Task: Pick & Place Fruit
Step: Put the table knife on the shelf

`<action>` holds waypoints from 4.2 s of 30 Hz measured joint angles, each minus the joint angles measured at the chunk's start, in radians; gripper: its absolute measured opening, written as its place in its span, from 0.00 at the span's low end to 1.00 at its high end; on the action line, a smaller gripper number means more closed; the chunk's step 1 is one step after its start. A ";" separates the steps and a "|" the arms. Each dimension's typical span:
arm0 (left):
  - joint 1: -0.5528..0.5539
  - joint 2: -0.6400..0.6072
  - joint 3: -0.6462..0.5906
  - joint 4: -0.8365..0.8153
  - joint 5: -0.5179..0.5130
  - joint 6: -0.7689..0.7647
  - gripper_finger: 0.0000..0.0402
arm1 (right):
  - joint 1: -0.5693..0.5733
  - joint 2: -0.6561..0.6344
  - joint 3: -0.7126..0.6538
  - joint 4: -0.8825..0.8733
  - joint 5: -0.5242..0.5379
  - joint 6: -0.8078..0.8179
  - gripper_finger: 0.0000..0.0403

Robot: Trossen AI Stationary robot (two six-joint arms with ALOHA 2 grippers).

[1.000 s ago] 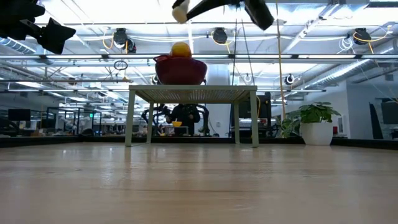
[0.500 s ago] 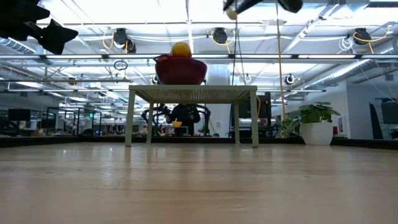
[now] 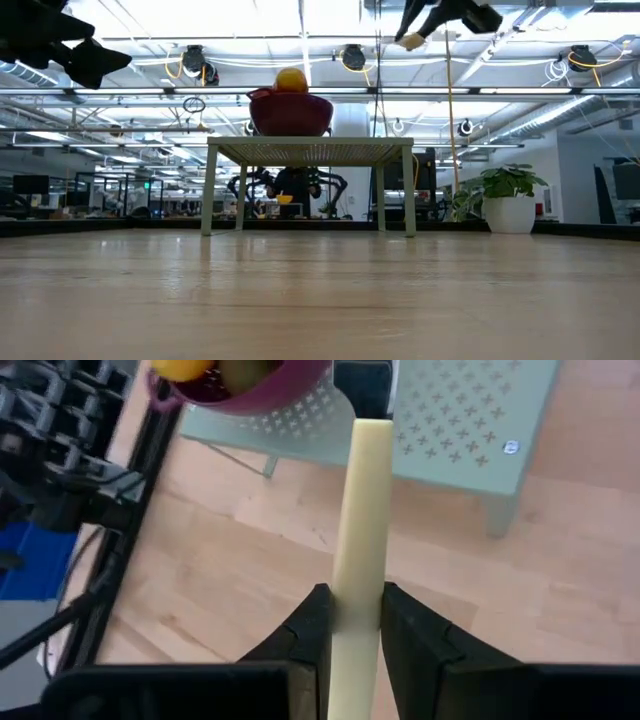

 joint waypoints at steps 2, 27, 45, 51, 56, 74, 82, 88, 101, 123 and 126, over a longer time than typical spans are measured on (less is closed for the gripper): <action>0.000 0.000 0.000 0.000 -0.001 0.000 0.77 | -0.038 0.001 0.000 -0.003 -0.042 -0.031 0.14; 0.000 0.000 0.000 -0.010 -0.045 0.003 0.77 | -0.329 0.102 -0.001 0.115 -0.373 -0.179 0.14; 0.000 0.000 0.000 -0.015 -0.049 0.004 0.77 | -0.461 0.150 -0.001 0.149 -0.474 -0.242 0.14; 0.000 0.000 0.000 -0.015 -0.075 0.004 0.77 | -0.481 0.175 0.001 0.153 -0.497 -0.257 0.14; 0.000 0.000 0.000 -0.015 -0.089 0.003 0.77 | -0.493 0.221 0.002 0.176 -0.535 -0.276 0.14; 0.000 0.000 0.000 -0.015 -0.089 0.002 0.77 | -0.517 0.283 0.000 0.207 -0.573 -0.289 0.14; 0.000 0.000 0.000 -0.015 -0.089 0.000 0.77 | -0.540 0.295 0.001 0.242 -0.570 -0.294 0.14; 0.000 0.000 0.000 -0.015 -0.089 -0.001 0.77 | -0.539 0.296 0.000 0.210 -0.570 -0.295 0.14; 0.000 0.000 0.000 -0.015 -0.096 -0.005 0.77 | -0.546 0.297 0.000 0.209 -0.546 -0.301 0.17; 0.000 0.000 0.000 -0.015 -0.097 -0.001 0.77 | -0.559 0.297 0.000 0.209 -0.542 -0.283 0.19; 0.000 0.000 0.000 -0.014 -0.097 -0.001 0.77 | -0.559 0.297 0.000 0.209 -0.542 -0.279 0.19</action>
